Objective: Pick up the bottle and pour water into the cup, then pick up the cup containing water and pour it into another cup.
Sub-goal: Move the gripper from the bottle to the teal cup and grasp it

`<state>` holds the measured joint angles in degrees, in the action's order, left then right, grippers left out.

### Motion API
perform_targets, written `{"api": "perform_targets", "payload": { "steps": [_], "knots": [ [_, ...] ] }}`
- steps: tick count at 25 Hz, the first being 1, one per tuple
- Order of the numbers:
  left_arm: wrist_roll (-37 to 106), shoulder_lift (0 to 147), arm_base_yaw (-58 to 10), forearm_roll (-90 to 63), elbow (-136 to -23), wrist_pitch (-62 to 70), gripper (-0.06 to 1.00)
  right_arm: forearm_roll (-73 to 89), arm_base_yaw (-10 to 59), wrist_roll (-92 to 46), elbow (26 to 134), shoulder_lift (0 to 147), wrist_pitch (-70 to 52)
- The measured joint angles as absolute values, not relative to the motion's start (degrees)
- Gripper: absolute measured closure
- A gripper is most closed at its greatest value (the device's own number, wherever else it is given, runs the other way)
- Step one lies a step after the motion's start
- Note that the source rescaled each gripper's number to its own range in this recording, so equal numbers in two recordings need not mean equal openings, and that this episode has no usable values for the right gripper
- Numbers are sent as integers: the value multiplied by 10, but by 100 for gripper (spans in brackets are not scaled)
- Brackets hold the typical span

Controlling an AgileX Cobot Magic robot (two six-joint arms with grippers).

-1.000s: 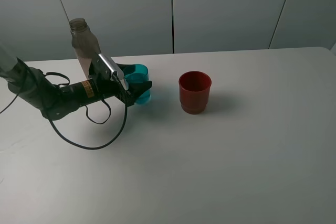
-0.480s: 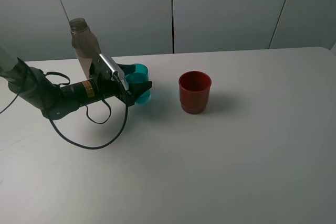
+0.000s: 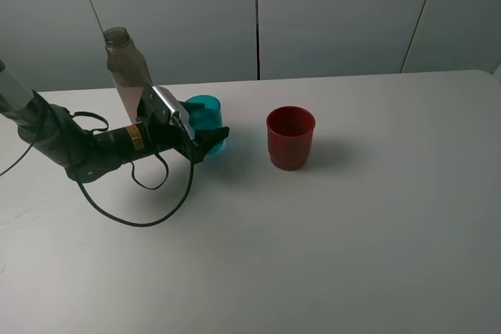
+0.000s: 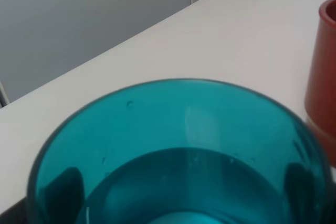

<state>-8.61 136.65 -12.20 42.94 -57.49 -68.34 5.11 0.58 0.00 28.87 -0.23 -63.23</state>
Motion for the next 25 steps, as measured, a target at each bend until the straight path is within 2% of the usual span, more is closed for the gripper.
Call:
{"api": "perform_targets", "payload": {
  "steps": [25],
  "knots": [
    [-87,1368,-132,417,-588,-669,-6,51,6,0,289,-2,-632]
  ]
}}
